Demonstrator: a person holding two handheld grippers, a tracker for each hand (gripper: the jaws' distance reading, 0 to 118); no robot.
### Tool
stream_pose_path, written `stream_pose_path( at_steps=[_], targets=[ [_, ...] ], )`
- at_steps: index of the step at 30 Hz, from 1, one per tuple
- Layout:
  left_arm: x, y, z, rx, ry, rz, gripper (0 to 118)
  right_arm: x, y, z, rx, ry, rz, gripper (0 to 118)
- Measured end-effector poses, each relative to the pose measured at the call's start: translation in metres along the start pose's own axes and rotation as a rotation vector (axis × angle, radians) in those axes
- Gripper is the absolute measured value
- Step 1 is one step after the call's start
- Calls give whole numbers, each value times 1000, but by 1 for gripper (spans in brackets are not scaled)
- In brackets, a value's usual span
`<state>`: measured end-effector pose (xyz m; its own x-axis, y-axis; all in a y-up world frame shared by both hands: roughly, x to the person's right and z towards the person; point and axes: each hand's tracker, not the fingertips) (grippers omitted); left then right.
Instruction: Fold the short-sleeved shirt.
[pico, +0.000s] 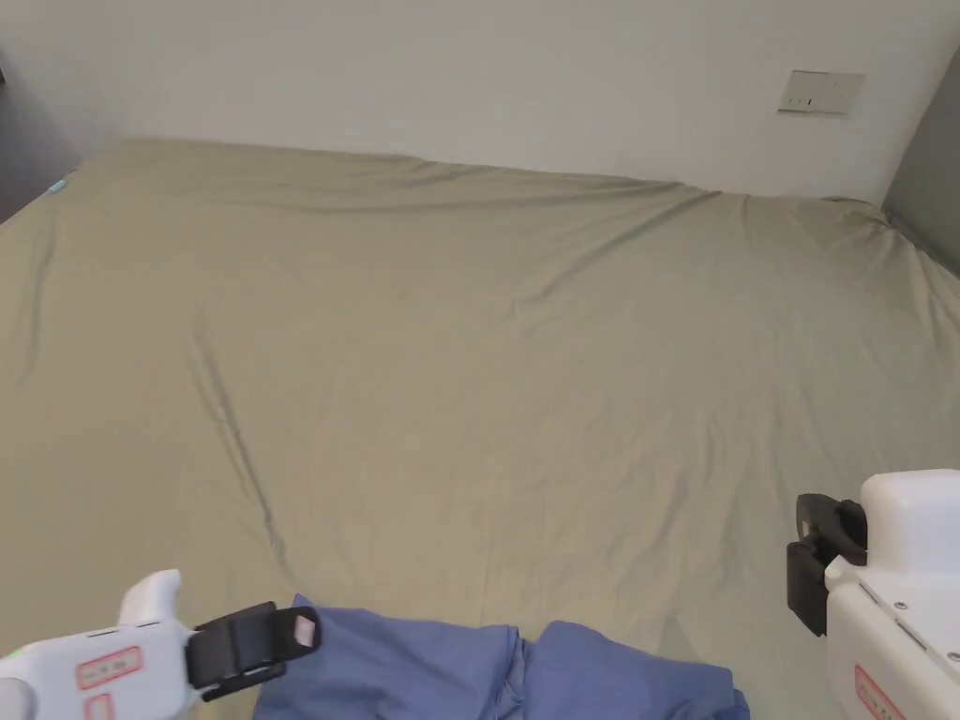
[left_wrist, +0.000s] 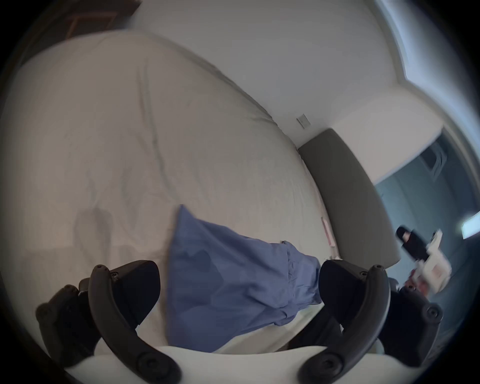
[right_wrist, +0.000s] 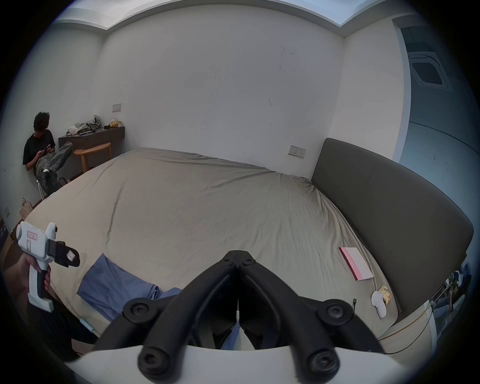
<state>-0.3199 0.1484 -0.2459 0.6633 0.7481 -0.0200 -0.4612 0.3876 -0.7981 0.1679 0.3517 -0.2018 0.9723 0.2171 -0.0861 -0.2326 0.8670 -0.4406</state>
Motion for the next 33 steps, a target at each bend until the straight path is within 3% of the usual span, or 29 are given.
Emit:
stream_pose_path(
  at_steps=[8,10,11,13,14,15,16,22,28,33],
  targets=[
    [-50,-22,-38,-153,-117,259,117,-4,-1,-4,-19,-10,15,2],
    [-31,-26,-44,-93,-197,222,117,-6,0,-3,-17,-8,27,2],
    [-26,-27,-56,-157,-208,249,115,-8,0,-4,-15,-10,35,2],
    [-14,-34,-73,-170,-90,198,107,-11,2,-5,-13,-16,54,2],
    [-13,-31,-74,-176,-59,145,98,-11,2,-6,-13,-14,55,2],
    [-5,-28,-72,-175,-6,98,50,-11,3,-6,-13,-8,52,2],
    [2,-29,-76,-184,137,33,16,-12,4,-6,-12,1,45,2],
    [32,-28,-66,-170,217,-144,16,-14,4,-7,-13,5,48,2],
    [45,-24,-42,-85,232,-186,16,-14,4,-4,-13,4,50,2],
    [35,-5,-3,-20,372,-218,16,-16,8,-2,-1,10,52,2]
  ],
)
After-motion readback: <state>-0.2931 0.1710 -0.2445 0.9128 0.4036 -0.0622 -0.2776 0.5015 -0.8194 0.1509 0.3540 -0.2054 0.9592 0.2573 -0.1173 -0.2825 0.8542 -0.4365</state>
